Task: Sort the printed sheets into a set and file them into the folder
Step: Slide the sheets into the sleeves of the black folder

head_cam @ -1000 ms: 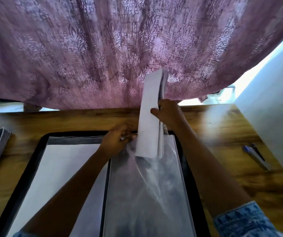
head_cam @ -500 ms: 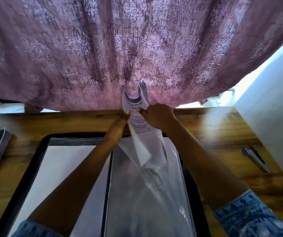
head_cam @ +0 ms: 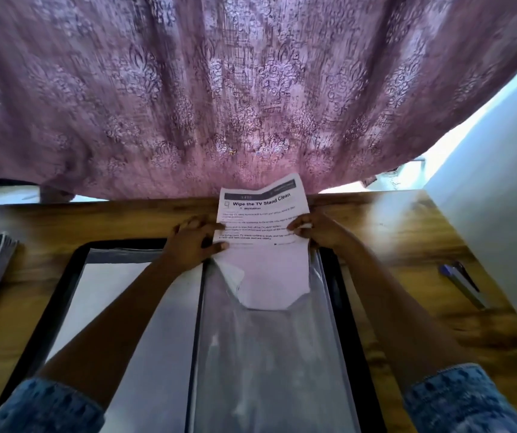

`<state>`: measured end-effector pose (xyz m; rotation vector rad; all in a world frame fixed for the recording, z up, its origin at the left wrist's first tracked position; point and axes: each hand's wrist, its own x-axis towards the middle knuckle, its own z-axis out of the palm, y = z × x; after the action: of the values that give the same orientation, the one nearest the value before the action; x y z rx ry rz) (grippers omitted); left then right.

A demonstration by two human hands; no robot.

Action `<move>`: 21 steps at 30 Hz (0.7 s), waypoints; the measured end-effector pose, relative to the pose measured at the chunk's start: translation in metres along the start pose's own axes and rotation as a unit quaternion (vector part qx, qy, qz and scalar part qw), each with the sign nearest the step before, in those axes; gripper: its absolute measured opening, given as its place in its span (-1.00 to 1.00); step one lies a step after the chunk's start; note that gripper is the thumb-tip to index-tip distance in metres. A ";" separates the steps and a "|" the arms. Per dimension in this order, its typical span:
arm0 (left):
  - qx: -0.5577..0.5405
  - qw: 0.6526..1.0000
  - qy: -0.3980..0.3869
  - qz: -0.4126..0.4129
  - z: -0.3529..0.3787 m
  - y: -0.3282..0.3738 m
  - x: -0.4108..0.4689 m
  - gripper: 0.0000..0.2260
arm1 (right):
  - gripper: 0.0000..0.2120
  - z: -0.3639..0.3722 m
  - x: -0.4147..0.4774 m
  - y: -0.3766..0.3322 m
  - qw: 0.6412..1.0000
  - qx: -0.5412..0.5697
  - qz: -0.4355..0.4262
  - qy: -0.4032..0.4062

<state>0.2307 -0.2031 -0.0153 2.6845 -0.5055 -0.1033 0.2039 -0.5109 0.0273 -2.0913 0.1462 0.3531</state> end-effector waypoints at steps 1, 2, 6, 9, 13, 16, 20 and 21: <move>-0.024 0.996 0.082 0.037 -0.004 0.006 -0.005 -0.48 | -0.83 0.001 0.000 0.001 0.998 -0.029 -0.017 0.060; -0.049 0.982 0.166 0.077 -0.007 0.010 -0.009 -0.59 | -0.82 0.004 -0.001 -0.002 0.986 -0.089 -0.045 0.136; -0.087 0.970 0.163 0.156 -0.010 0.018 -0.027 -0.62 | -0.84 0.044 -0.065 -0.045 0.900 -0.184 -0.245 0.312; -0.111 0.975 0.154 0.117 0.002 0.013 -0.040 -0.61 | -0.82 0.093 -0.115 -0.062 0.901 -0.320 -0.262 0.134; -0.117 0.987 0.093 0.056 0.018 -0.003 -0.050 -0.40 | -0.58 0.131 -0.126 -0.011 0.897 -0.400 -0.174 0.069; -0.083 0.991 0.081 0.060 0.022 -0.010 -0.048 -0.44 | -0.37 0.125 -0.119 0.029 0.905 -0.407 -0.122 0.034; -0.047 0.993 0.090 0.055 0.027 -0.006 -0.049 -0.51 | -0.23 0.110 -0.115 0.027 0.910 -0.389 -0.141 -0.007; -0.046 0.994 0.090 0.050 0.027 -0.005 -0.050 -0.50 | -0.20 0.110 -0.114 0.020 0.914 -0.384 -0.134 0.002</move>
<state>0.1816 -0.1905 -0.0428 2.5436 -0.5634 0.1389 0.0698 -0.4318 -0.0073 -2.8422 -0.3326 0.2582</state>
